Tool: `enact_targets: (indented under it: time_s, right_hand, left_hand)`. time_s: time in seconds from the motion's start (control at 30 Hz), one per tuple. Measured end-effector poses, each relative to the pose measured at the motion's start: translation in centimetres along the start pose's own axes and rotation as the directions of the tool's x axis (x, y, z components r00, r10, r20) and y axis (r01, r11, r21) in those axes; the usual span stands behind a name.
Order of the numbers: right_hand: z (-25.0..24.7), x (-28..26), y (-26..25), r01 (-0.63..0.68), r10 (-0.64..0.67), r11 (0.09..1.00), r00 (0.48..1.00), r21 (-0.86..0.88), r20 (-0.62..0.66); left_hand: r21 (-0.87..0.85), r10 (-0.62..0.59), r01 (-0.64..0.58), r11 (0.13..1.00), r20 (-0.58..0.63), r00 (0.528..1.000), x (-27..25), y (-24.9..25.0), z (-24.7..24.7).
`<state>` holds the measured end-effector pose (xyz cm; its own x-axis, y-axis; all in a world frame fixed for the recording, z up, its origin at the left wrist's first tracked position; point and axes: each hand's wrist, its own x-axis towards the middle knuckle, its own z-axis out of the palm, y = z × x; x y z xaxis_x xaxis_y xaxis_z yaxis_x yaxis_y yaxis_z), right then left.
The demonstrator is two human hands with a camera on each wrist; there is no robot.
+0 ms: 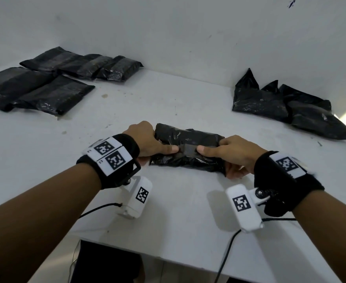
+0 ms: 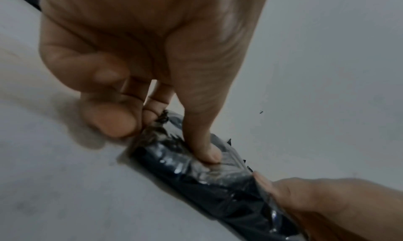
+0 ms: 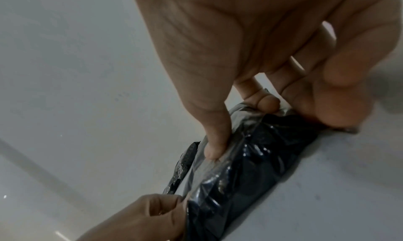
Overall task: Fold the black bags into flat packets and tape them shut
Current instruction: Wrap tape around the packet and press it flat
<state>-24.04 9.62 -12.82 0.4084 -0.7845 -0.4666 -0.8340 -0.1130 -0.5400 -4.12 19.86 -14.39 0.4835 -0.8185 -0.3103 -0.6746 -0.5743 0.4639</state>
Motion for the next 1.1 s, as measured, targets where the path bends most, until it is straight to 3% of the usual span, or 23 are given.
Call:
enact_targets:
  time_s: [0.3, 0.53, 0.8, 1.0, 1.1]
  right_hand:
    - [-1.2, 0.3, 0.7, 0.0, -0.009, 0.997, 0.994, 0.079, 0.107]
    - [-1.6, 0.9, 1.7, 0.0, -0.032, 0.981, 0.987, 0.194, 0.159]
    - [-1.4, 0.8, 3.5, -0.049, 0.019, 0.961, 0.993, 0.274, 0.113]
    - [-1.8, 0.3, 3.3, -0.033, 0.007, 0.966, 0.995, 0.258, 0.1]
    - [-2.2, -0.1, 2.6, -0.003, -0.004, 0.97, 1.0, 0.243, 0.029]
  left_hand:
    - [-0.199, 0.005, 0.004, 0.98, 0.044, 0.999, 0.3, -0.8, 0.1]
    - [-0.4, 0.016, 0.019, 0.917, 0.084, 0.996, 0.3, -1.9, -0.1]
    - [-0.488, 0.031, 0.031, 0.872, 0.119, 0.992, 0.0, -2.5, -0.5]
    - [-0.386, -0.001, 0.055, 0.921, 0.138, 0.99, -0.6, -1.9, -1.3]
    - [-0.188, -0.023, 0.016, 0.982, -0.033, 0.999, -1.2, -0.6, -2.0]
